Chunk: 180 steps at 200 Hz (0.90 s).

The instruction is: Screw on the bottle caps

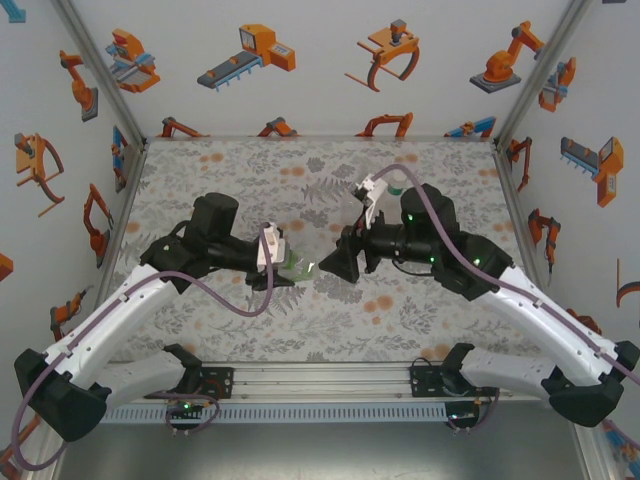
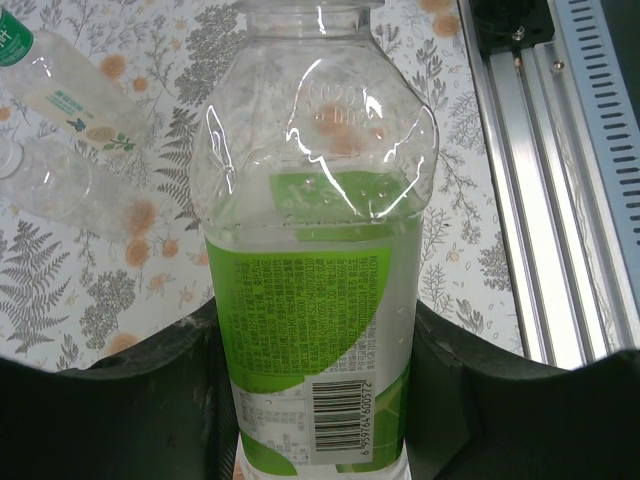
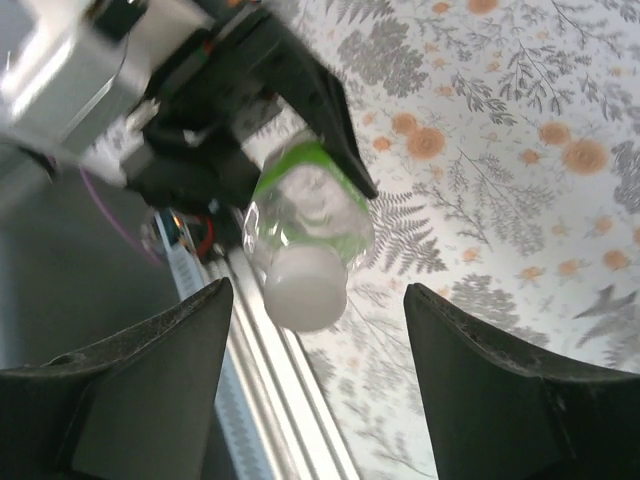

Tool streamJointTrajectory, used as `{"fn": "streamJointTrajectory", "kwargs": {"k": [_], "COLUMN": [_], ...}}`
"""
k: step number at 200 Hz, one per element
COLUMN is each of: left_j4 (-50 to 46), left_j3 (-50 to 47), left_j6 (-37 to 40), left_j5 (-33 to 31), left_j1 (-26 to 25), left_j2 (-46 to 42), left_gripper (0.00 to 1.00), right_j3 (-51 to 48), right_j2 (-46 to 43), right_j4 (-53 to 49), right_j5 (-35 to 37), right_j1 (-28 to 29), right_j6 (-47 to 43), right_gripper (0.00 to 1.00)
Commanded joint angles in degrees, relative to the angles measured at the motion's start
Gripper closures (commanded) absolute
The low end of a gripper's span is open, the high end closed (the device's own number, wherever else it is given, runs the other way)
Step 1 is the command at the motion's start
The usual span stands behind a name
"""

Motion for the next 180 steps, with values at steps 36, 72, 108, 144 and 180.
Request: {"fn": "streamJointTrajectory", "kwargs": {"k": [36, 72, 108, 144, 180], "left_j4": [-1.30, -4.12, -6.99, -9.21, -9.34], "left_j3": [1.89, 3.04, 4.53, 6.29, 7.08], "left_j6": [2.51, 3.74, 4.68, 4.19, 2.64], "left_j5": [5.71, 6.91, 7.43, 7.85, 7.62], "left_j1": [-0.23, -0.54, -1.07, -1.32, -1.33], "left_j2": [0.10, 1.20, 2.78, 4.37, 5.04], "left_gripper": [1.00, 1.00, 1.00, 1.00, 1.00], "right_j3": [5.40, 6.64, 8.86, 8.63, 6.73], "right_j2": [-0.36, 0.65, 3.26, 3.87, 2.88], "right_j4": [-14.07, -17.14, -18.22, -16.62, -14.71], "right_j5": [-14.11, -14.80, -13.94, -12.64, -11.59], "right_j1": [0.23, 0.23, 0.40, 0.89, 1.11], "right_j6": [-40.36, -52.95, -57.46, -58.13, -58.14], "right_gripper": [0.35, 0.35, 0.38, 0.44, 0.50]}}
